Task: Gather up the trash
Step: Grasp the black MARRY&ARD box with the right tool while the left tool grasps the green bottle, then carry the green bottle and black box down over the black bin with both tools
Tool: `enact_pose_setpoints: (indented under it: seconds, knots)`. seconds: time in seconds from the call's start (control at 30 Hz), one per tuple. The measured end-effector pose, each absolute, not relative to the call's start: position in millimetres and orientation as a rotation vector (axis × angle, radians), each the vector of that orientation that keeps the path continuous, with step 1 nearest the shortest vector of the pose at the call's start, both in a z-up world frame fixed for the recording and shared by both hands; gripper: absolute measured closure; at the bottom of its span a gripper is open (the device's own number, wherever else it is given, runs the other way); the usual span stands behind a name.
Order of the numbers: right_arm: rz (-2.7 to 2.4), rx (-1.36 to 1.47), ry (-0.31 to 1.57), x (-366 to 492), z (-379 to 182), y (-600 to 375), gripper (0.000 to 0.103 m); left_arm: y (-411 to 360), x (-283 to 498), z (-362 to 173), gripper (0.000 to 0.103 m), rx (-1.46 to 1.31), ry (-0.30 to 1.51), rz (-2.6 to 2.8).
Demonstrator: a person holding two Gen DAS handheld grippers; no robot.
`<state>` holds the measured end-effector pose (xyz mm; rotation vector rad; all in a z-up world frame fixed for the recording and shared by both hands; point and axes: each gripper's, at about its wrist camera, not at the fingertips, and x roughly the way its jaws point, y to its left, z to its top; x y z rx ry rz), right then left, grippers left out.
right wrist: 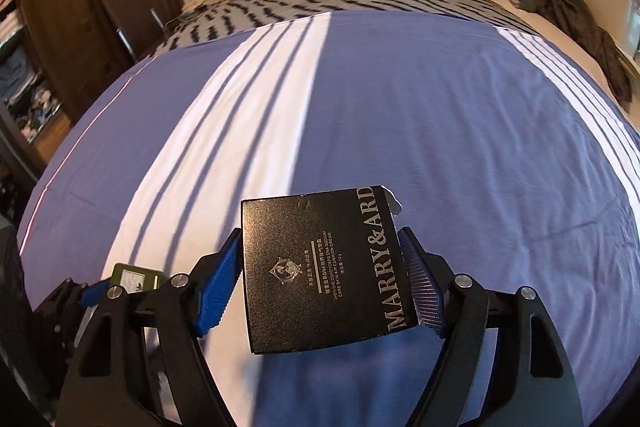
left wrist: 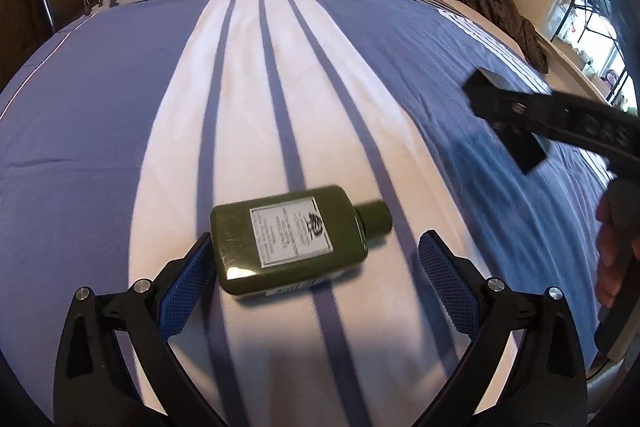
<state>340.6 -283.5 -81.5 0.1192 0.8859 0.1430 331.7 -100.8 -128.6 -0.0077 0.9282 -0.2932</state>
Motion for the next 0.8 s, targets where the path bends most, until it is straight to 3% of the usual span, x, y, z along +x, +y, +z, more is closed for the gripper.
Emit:
enact_pose_setpoints:
  seconds: [0.2, 0.27, 0.3, 0.8]
  knots:
    - [0.119, 0.133, 0.866, 324, -82, -309, 0.027, -116, 338, -134, 0.009, 0.062, 0.941, -0.268]
    - [0.117, 0.135, 0.86, 316, -82, -314, 0.027, -116, 340, -133, 0.021, 0.064, 0.937, -0.257]
    - [0.115, 0.13, 0.856, 311, -81, -315, 0.027, -115, 339, -132, 0.022, 0.063, 0.933, -0.254]
    - [0.145, 0.057, 0.753, 196, -48, -297, 0.027, -92, 230, -91, 0.022, 0.108, 0.828, -0.292]
